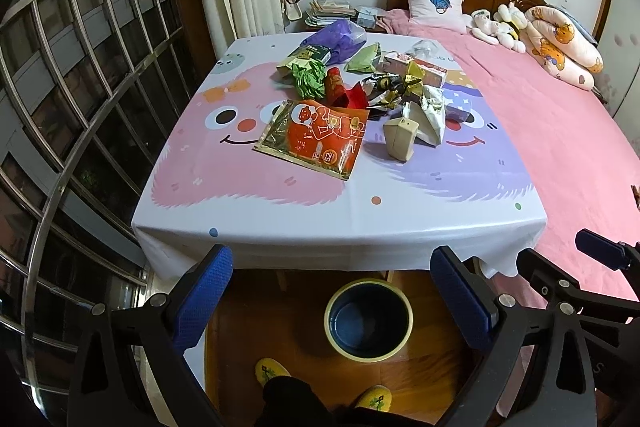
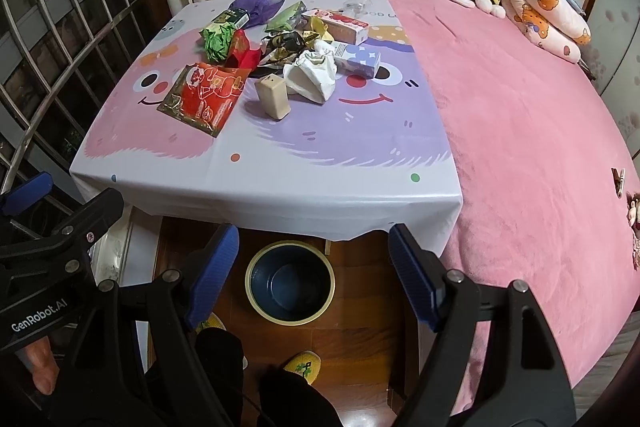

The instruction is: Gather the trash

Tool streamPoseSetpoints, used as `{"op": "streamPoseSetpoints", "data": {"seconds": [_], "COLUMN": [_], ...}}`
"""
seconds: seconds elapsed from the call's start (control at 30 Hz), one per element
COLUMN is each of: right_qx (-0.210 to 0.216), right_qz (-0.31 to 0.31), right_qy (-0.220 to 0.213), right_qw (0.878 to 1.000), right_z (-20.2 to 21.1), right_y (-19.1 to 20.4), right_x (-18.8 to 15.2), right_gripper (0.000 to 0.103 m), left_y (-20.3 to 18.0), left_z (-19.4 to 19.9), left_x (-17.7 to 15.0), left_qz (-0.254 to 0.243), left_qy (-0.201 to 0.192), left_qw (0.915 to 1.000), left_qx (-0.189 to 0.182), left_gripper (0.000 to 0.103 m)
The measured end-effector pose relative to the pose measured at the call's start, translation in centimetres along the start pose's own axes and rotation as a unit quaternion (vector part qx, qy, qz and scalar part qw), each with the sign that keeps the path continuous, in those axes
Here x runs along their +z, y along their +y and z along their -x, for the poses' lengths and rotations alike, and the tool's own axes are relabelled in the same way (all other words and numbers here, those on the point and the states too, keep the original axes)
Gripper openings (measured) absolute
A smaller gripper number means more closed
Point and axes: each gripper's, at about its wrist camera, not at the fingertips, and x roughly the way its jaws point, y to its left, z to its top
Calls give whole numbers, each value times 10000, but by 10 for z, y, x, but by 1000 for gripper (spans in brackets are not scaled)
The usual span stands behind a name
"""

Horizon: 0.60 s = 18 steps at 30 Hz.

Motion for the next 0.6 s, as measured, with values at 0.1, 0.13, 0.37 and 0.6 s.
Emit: {"op": "streamPoseSetpoints", "data": {"seconds": [0.1,0.13,0.37,0.6], "right_qx": [5,3,12,31], "right_qz": [2,9,17,24], "right_qy": [5,9,26,56], "right_qw": [10000,10000,10000,10000], "right_z": [-1,-1,-3,-7], "right_y": [0,0,1,1], "right_x": [-1,-2,-3,-4], "right_gripper": [76,76,76,76], "left_y": [0,0,2,4], "left_z": [0,0,-1,-3], "left_x": [-1,-1,-3,-9], "left_qz": [-1,-4,13,34], "left_qy": [7,3,20,63], "left_qw": [10000,10000,10000,10000], "left_qx": [2,8,-7,-3], "left_gripper": [101,101,101,101]}}
